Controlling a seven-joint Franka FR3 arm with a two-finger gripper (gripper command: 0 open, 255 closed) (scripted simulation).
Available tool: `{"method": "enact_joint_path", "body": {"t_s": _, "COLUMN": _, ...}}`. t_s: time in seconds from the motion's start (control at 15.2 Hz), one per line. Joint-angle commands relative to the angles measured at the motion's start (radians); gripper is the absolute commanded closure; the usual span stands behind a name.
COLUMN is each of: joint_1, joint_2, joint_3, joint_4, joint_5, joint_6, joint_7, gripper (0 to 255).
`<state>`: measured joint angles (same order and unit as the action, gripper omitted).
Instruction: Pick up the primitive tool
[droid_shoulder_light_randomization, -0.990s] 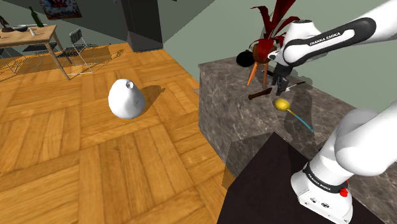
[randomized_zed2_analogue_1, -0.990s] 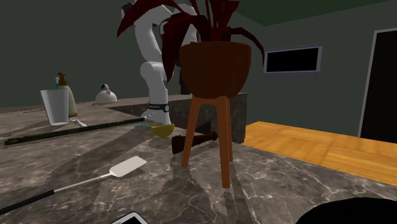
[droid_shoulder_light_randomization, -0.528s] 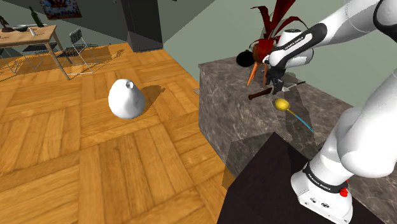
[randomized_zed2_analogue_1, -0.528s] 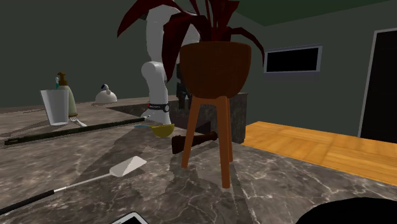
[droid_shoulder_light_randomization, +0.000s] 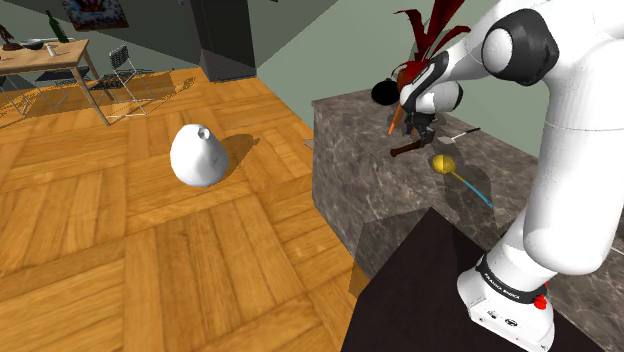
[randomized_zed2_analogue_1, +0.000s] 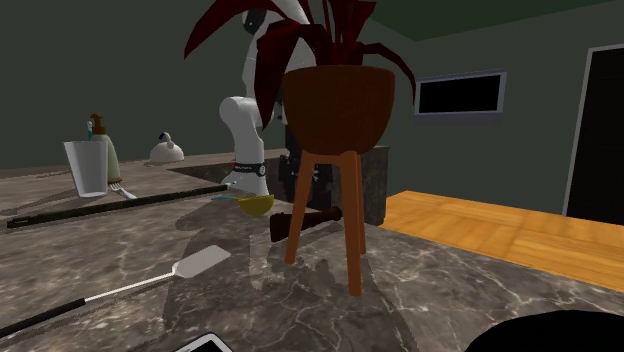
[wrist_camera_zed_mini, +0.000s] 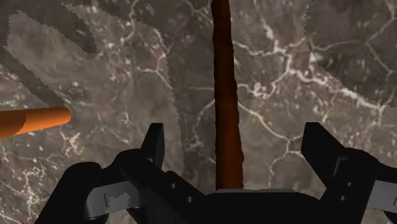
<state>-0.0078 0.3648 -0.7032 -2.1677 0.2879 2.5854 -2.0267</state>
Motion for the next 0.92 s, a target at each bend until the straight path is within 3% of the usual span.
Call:
{"method": "enact_joint_path", "body": {"t_s": 0.0, "joint_1": -0.021, "joint_2": 0.026, "joint_3": 0.024, "joint_4": 0.011, "joint_5": 0.025, "joint_6": 0.015, "joint_7": -0.03, "gripper": 0}}
{"method": "enact_joint_path", "body": {"t_s": 0.46, "joint_1": -0.064, "joint_2": 0.086, "joint_3": 0.078, "joint_4": 0.012, "joint_5": 0.087, "joint_6": 0.069, "joint_7": -0.07, "gripper": 0}}
{"method": "enact_joint_path", "body": {"t_s": 0.53, "joint_1": -0.064, "joint_2": 0.087, "joint_3": 0.079, "joint_4": 0.012, "joint_5": 0.087, "joint_6": 0.071, "joint_7": -0.07, "gripper": 255}}
{"method": "enact_joint_path", "body": {"t_s": 0.86, "joint_1": -0.065, "joint_2": 0.088, "joint_3": 0.079, "joint_4": 0.012, "joint_5": 0.088, "joint_6": 0.071, "joint_7": -0.072, "gripper": 255}}
